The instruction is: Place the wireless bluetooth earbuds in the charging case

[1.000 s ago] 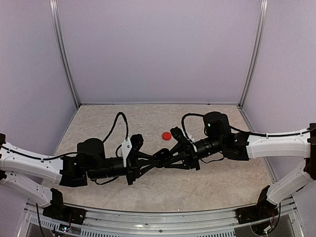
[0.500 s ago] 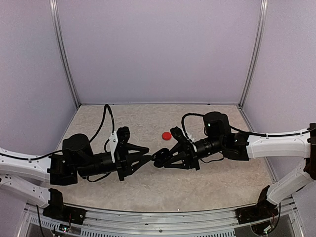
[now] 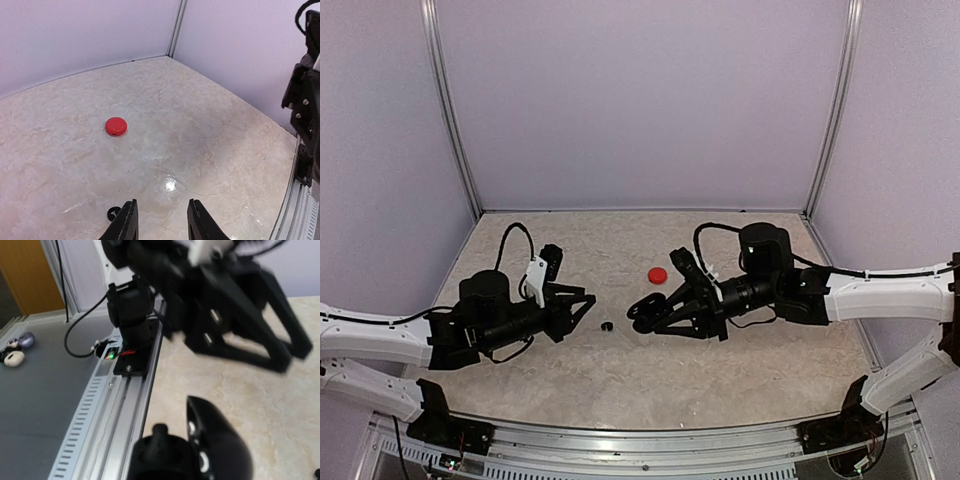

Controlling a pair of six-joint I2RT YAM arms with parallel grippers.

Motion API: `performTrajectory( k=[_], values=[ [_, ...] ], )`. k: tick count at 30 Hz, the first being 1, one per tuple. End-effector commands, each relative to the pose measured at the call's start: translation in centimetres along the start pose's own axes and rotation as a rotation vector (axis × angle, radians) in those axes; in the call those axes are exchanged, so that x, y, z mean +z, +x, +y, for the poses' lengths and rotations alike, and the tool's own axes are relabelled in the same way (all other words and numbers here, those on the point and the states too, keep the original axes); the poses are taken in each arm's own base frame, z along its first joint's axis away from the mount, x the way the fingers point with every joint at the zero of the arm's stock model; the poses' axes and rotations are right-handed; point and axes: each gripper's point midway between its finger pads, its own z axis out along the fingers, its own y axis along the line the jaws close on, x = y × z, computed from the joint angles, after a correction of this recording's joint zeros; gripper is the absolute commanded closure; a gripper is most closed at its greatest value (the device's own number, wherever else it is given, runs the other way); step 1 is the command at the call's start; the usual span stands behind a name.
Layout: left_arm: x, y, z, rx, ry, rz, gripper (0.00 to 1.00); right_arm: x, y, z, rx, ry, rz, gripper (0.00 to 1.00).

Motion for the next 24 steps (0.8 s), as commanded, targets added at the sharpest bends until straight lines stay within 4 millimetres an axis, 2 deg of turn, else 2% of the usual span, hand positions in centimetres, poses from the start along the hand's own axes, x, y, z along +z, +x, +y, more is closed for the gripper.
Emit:
performTrajectory(
  k=[1,9,17,20,24],
  values=[
    [1.2,2.6,3.4,-0.105,-0.155,0.091,0.65,-0.9,-1.3,0.2,0.011,0.021,-0.035,1.0],
    [2.7,7.9,8.5,-0.214,-0.325,0.257,0.67,-1.1,-0.5,0.2,0.018,0.032,-0.029,1.0],
    [4.5,10.8,7.4,-0.208,-0.271,0.346,0.75,-1.2,0.4,0.3,0.03,0.038,-0.019,1.0],
    [5.6,11.6,7.4,-0.195,-0.272,0.382,0.78,-1.4,0.7,0.1,0.03,0.062,-0.016,1.0],
    [6.8,13.5,7.8,-0.182,-0.288,0.451,0.8,-1.6,0.9,-0.2,0.033,0.072,-0.017,1.0]
  ],
)
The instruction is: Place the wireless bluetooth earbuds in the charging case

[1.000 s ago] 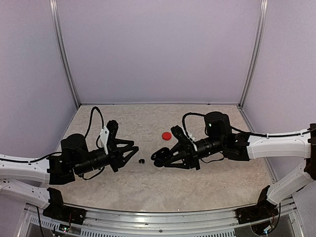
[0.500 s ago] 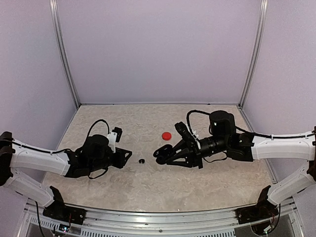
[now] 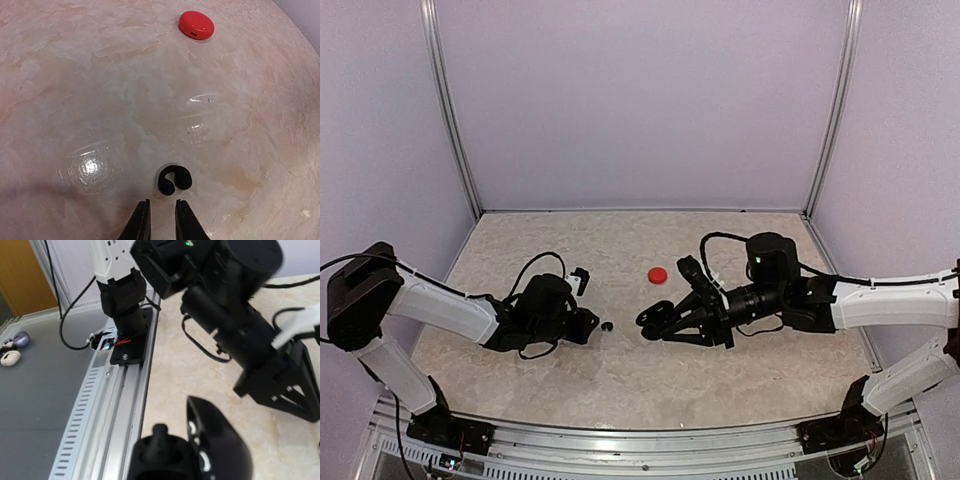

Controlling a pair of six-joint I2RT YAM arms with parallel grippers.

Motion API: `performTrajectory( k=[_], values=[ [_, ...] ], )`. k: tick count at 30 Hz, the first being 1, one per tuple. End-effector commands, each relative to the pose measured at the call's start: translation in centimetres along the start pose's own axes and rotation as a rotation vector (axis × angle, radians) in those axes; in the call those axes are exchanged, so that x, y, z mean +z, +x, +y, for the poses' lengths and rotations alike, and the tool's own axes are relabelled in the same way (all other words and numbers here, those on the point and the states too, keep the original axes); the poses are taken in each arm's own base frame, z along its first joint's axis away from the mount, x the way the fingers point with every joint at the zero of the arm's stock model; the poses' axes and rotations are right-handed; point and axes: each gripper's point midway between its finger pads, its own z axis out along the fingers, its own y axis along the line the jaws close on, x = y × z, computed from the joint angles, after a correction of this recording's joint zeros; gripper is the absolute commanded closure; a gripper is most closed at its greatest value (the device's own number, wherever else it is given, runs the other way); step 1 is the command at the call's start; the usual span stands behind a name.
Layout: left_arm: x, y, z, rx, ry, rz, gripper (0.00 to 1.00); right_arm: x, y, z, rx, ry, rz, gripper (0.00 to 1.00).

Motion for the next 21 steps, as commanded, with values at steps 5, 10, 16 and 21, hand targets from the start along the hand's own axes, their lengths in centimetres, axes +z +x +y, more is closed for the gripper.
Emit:
performTrajectory(
  k=[5,10,16,21],
  values=[
    [2.7,1.3,-0.2,0.001,-0.012,0.082,0.82,-0.7,-0.7,-0.7,-0.012,0.02,-0.03,1.0],
    [3.7,2.1,0.1,0.004,-0.028,0.116,0.83,-0.9,-0.5,-1.0,-0.01,0.024,-0.028,1.0],
    [4.9,2.2,0.2,0.026,-0.036,0.125,0.84,-1.0,-0.5,-1.2,-0.006,0.021,-0.033,1.0],
    [6.1,1.4,-0.1,0.082,-0.029,0.115,0.84,-1.1,-0.3,-1.2,-0.001,0.017,-0.03,1.0]
  ],
)
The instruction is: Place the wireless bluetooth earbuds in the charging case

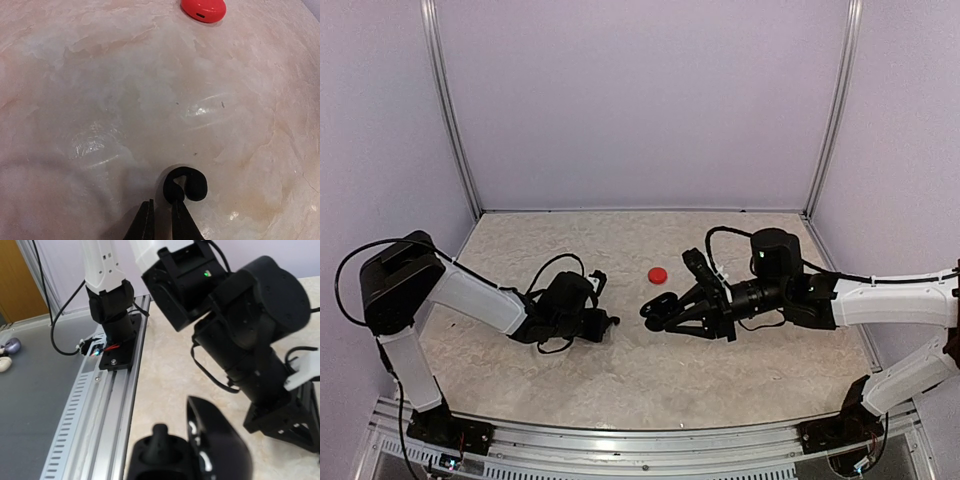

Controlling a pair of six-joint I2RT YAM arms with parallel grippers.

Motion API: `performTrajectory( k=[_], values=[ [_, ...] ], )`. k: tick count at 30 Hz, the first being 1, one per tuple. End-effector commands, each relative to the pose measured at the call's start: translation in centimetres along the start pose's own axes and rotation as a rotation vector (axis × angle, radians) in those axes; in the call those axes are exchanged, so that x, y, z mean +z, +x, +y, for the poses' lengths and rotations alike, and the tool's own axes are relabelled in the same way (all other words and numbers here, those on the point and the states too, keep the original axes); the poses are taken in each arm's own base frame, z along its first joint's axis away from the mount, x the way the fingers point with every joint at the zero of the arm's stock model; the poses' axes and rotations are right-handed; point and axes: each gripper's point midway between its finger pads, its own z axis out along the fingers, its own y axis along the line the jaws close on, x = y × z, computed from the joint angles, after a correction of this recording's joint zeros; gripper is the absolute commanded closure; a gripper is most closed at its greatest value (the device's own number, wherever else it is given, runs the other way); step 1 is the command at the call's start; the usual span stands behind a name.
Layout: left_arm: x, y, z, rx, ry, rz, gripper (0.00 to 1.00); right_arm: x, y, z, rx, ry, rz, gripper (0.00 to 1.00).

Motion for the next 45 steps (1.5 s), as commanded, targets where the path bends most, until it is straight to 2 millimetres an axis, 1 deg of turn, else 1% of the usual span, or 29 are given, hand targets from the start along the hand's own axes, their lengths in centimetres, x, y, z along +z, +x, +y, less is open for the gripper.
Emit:
performTrajectory(
  k=[1,5,8,10,12,14,16,17,18,21,24,27,30,32,37,39,43,45],
  values=[
    [1.5,0.1,0.0,0.077,0.001,0.02,0.84,-0.3,0.1,0.1,0.002,-0.011,-0.01,1.0],
    [2.1,-1.1,-0.4,0.141,0.019,0.0,0.83,-0.4,0.1,0.2,-0.003,-0.006,-0.013,1.0],
    [2.6,-2.0,-0.7,0.157,0.055,-0.025,0.79,-0.5,0.0,0.1,-0.003,-0.003,-0.014,1.0],
    [2.9,-2.8,-0.3,0.15,0.051,-0.035,0.74,-0.4,0.0,0.2,-0.002,-0.008,-0.013,1.0],
    [3.0,-3.4,0.3,0.133,0.034,-0.045,0.67,-0.4,0.1,0.2,-0.002,-0.008,-0.009,1.0],
    [2.4,-4.1,0.6,0.114,0.026,-0.077,0.6,-0.5,0.0,0.2,-0.003,-0.005,-0.008,1.0],
    [1.2,-5.2,0.4,0.1,0.034,-0.124,0.54,-0.6,0.0,0.2,-0.003,0.001,-0.008,1.0],
    [0.9,-5.4,0.2,0.097,0.04,-0.134,0.52,-0.6,0.0,0.2,-0.004,0.003,-0.009,1.0],
    [0.3,-5.9,-0.2,0.098,0.053,-0.152,0.5,-0.6,0.0,0.2,-0.005,0.004,-0.009,1.0],
    [-0.5,-6.3,-1.6,0.127,0.072,-0.176,0.45,-0.5,0.1,0.1,-0.001,0.001,-0.009,1.0],
    [-0.3,-6.4,-2.4,0.138,0.071,-0.176,0.43,-0.4,0.1,0.2,0.001,-0.005,-0.01,1.0],
    [0.3,-6.3,-2.9,0.142,0.058,-0.164,0.4,-0.4,0.0,0.1,-0.001,-0.006,-0.012,1.0],
    [1.2,-6.1,-2.6,0.14,0.017,-0.141,0.39,-0.5,-0.1,0.1,-0.004,-0.005,-0.009,1.0],
    [1.6,-5.9,-2.0,0.13,-0.02,-0.13,0.39,-0.5,-0.1,0.1,-0.003,-0.001,-0.008,1.0],
    [2.1,-5.6,-1.1,0.111,-0.059,-0.104,0.42,-0.5,0.2,0.1,0.002,0.003,-0.006,1.0],
    [2.4,-5.4,-1.3,0.122,-0.052,-0.092,0.42,-0.5,0.2,0.0,0.002,0.006,-0.005,1.0],
    [2.8,-5.3,-2.5,0.14,-0.027,-0.08,0.41,-0.4,0.3,-0.1,0.004,0.002,-0.003,1.0],
    [3.3,-4.9,-2.6,0.144,-0.037,-0.06,0.4,-0.3,0.3,-0.1,0.003,0.001,-0.002,1.0]
  ],
)
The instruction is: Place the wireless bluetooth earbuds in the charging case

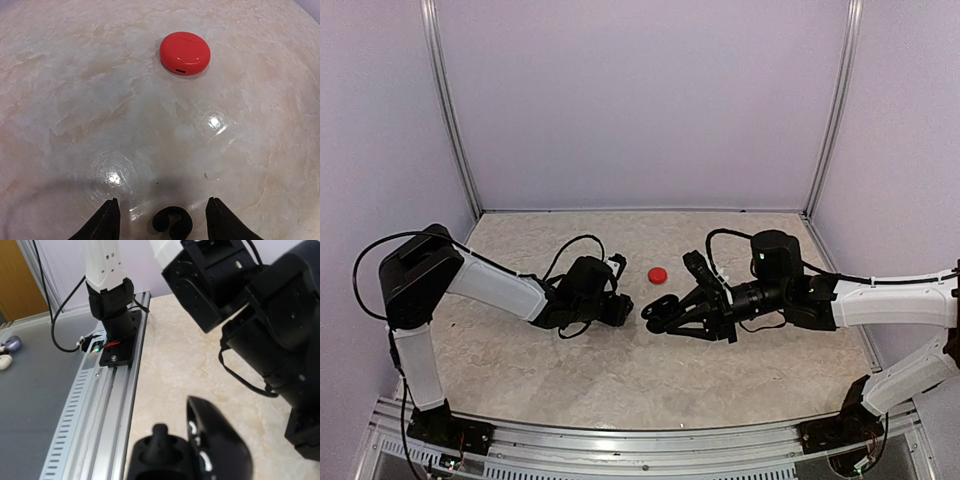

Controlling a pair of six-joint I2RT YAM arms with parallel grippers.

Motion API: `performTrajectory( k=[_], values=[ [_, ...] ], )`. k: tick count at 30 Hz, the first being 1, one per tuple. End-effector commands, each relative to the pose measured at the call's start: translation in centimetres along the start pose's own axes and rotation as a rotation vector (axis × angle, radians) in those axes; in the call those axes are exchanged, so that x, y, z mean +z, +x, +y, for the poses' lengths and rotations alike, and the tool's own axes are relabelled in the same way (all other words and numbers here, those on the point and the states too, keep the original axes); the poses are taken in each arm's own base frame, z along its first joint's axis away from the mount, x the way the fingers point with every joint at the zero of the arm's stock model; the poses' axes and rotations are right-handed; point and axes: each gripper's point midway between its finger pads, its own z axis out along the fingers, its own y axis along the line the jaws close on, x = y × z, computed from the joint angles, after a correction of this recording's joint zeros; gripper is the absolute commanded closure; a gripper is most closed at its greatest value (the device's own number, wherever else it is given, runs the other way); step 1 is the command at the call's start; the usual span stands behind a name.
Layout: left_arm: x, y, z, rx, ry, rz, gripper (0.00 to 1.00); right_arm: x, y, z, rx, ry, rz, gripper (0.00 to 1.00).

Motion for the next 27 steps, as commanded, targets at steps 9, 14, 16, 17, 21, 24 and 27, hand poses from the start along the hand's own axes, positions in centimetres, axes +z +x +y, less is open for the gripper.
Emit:
performTrajectory(
  k=[9,14,16,17,21,24,27],
  values=[
    [0.9,1.5,0.7,0.031,-0.091,0.074,0.32,-0.3,-0.1,-0.2,-0.006,0.007,-0.004,1.0],
    [0.3,2.6,1.1,0.042,-0.096,0.109,0.32,-0.2,0.0,-0.3,-0.003,0.011,-0.002,1.0],
    [0.0,3.4,1.6,0.041,-0.105,0.127,0.33,-0.2,0.1,-0.3,-0.003,0.011,0.0,1.0],
    [-0.2,3.7,1.9,0.04,-0.11,0.135,0.34,-0.2,0.1,-0.3,-0.003,0.011,0.0,1.0],
    [-1.3,4.6,3.4,0.031,-0.134,0.151,0.35,-0.1,0.3,-0.3,-0.004,0.006,0.002,1.0],
    [-1.9,4.7,4.4,0.033,-0.151,0.155,0.36,-0.1,0.4,-0.4,-0.004,0.007,0.003,1.0],
    [-2.4,4.5,5.6,0.034,-0.177,0.155,0.37,-0.1,0.4,-0.5,-0.004,0.005,0.003,1.0]
  ],
)
